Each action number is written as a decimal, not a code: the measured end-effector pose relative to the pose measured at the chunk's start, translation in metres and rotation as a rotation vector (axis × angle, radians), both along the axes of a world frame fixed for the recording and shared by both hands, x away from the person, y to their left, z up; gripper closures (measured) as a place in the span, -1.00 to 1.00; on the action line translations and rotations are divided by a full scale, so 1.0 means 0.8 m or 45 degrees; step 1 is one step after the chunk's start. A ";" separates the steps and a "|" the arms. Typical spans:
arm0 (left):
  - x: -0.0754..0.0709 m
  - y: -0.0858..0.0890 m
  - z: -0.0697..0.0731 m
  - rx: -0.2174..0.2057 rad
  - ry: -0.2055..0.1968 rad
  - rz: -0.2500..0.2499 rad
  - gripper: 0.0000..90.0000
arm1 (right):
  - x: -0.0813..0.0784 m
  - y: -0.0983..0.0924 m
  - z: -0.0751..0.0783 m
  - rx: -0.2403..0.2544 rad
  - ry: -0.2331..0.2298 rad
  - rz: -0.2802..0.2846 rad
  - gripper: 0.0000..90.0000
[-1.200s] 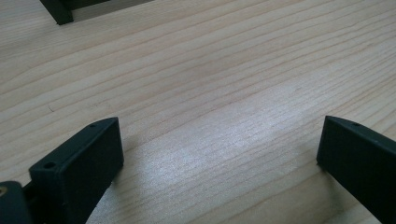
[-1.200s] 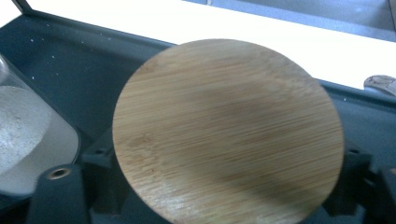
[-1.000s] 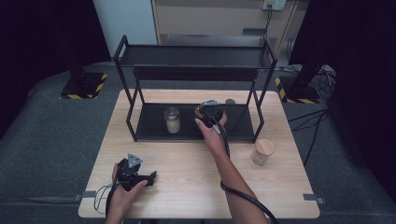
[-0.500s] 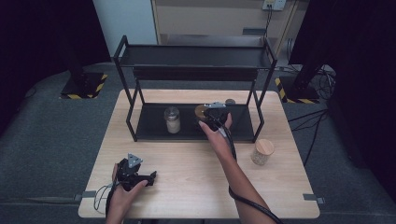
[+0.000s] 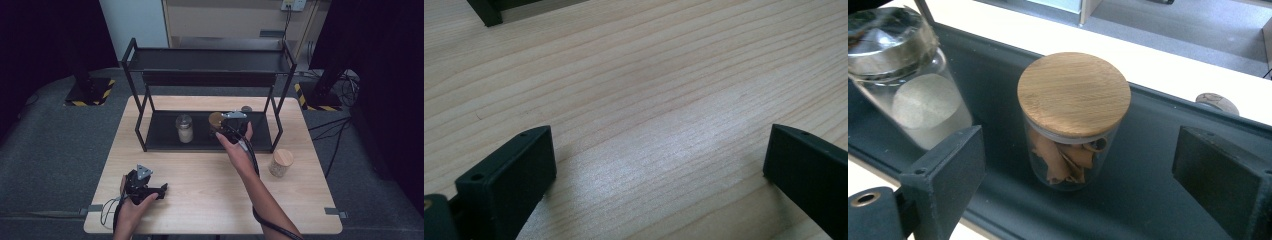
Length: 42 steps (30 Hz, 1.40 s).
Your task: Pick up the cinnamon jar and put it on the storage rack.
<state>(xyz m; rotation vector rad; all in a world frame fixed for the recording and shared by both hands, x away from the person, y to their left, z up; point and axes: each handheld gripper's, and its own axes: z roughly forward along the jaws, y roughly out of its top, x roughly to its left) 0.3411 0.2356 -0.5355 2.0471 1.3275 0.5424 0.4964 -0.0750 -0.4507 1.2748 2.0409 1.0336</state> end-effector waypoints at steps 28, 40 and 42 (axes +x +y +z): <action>0.002 -0.001 0.000 0.001 -0.001 0.008 -1.00 | -0.045 -0.036 0.041 0.012 -0.004 0.069 -0.85; 0.002 -0.001 0.000 0.001 -0.001 0.008 -1.00 | -0.070 -0.057 0.050 0.012 -0.003 0.084 -0.86; 0.002 -0.001 0.000 0.001 -0.001 0.008 -1.00 | -0.074 -0.062 0.050 0.012 0.000 0.080 -0.86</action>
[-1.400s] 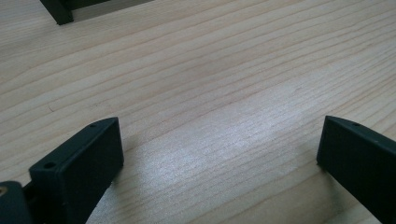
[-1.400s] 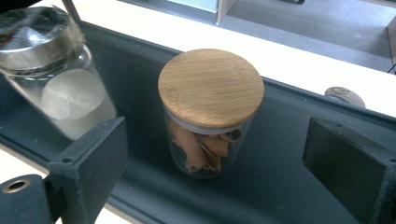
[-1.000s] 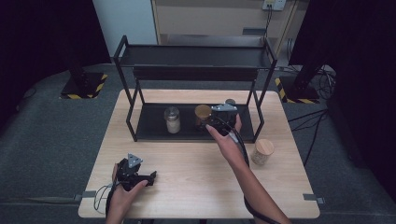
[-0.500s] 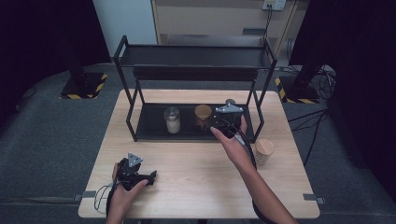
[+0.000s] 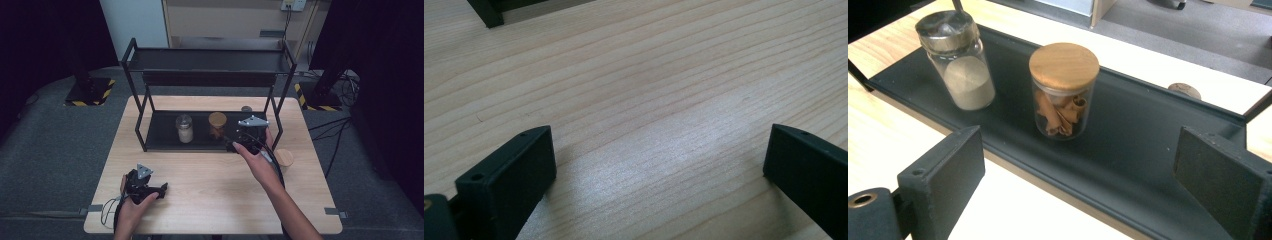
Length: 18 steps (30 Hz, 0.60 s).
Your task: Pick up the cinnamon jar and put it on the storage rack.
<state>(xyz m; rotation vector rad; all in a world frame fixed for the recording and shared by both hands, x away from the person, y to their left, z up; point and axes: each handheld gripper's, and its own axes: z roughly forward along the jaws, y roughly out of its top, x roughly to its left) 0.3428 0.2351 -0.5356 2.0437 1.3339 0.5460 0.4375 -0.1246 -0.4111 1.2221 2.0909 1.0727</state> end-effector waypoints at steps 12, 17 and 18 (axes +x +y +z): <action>0.000 0.000 0.000 0.000 0.000 0.000 -1.00 | -0.013 -0.019 0.000 -0.003 0.003 -0.005 -0.86; 0.000 0.000 0.000 0.000 0.000 0.000 -1.00 | -0.018 -0.027 0.003 -0.008 0.005 -0.011 -0.86; 0.000 0.000 0.000 0.000 0.000 0.000 -1.00 | -0.019 -0.029 0.003 -0.010 0.003 -0.010 -0.86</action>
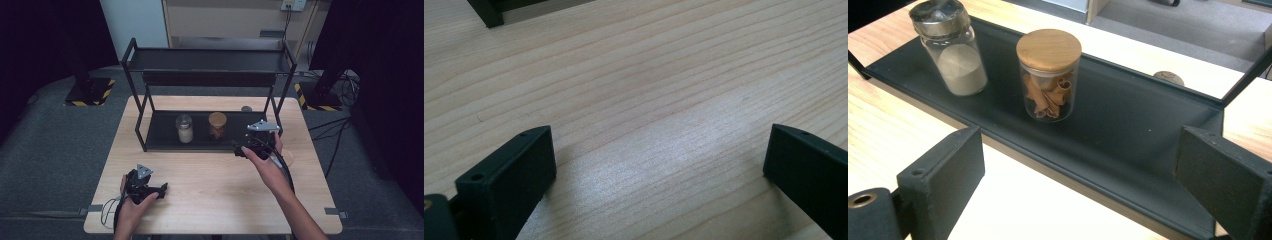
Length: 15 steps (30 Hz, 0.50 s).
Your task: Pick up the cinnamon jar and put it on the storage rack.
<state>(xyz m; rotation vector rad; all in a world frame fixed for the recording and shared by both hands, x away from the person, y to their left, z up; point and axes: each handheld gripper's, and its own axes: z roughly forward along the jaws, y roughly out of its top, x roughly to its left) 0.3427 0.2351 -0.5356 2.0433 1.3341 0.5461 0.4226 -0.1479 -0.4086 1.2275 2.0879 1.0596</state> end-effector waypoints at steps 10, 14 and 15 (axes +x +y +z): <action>0.000 0.000 0.000 0.000 0.000 0.000 -1.00 | -0.008 -0.020 0.003 -0.004 0.005 -0.015 -0.86; 0.000 0.000 0.000 0.000 0.000 0.000 -1.00 | -0.012 -0.028 0.002 -0.008 0.012 -0.021 -0.87; 0.000 0.000 0.000 0.000 0.000 0.000 -1.00 | -0.013 -0.030 0.002 -0.009 0.012 -0.022 -0.87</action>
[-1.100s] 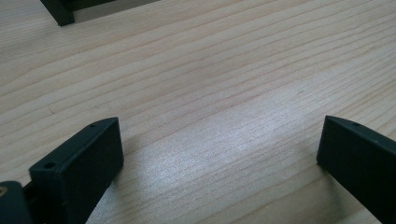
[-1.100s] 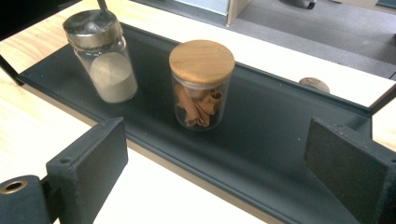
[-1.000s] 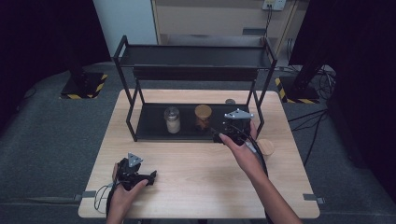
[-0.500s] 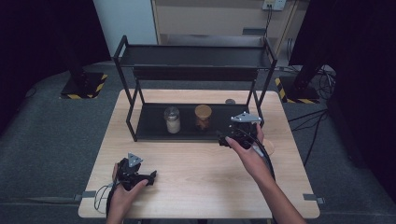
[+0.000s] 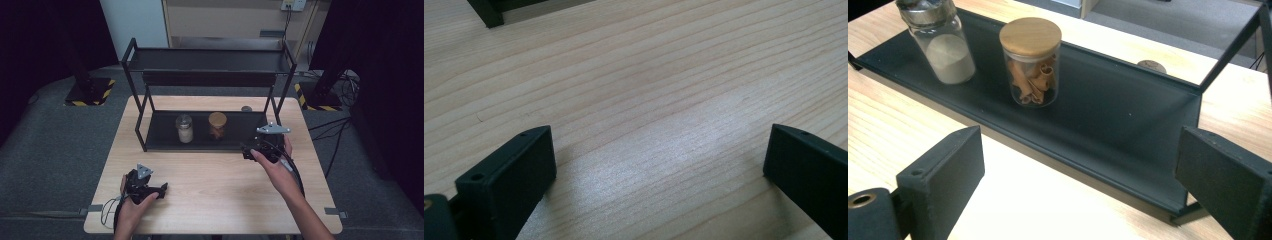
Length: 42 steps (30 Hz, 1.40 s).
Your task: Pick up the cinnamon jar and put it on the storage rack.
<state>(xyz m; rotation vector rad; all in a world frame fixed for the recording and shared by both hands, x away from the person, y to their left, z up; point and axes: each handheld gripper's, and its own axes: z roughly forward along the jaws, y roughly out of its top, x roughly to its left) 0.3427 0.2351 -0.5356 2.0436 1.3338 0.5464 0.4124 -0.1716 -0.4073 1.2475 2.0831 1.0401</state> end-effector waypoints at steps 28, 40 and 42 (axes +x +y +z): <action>0.000 0.000 0.000 0.000 0.000 0.000 -1.00 | -0.015 -0.052 -0.003 -0.020 0.023 -0.079 -0.89; 0.000 0.000 0.000 0.000 0.000 0.000 -1.00 | -0.022 -0.072 -0.006 -0.039 0.032 -0.114 -0.90; 0.000 0.000 0.000 0.000 0.000 0.000 -1.00 | -0.023 -0.075 -0.007 -0.040 0.035 -0.121 -0.90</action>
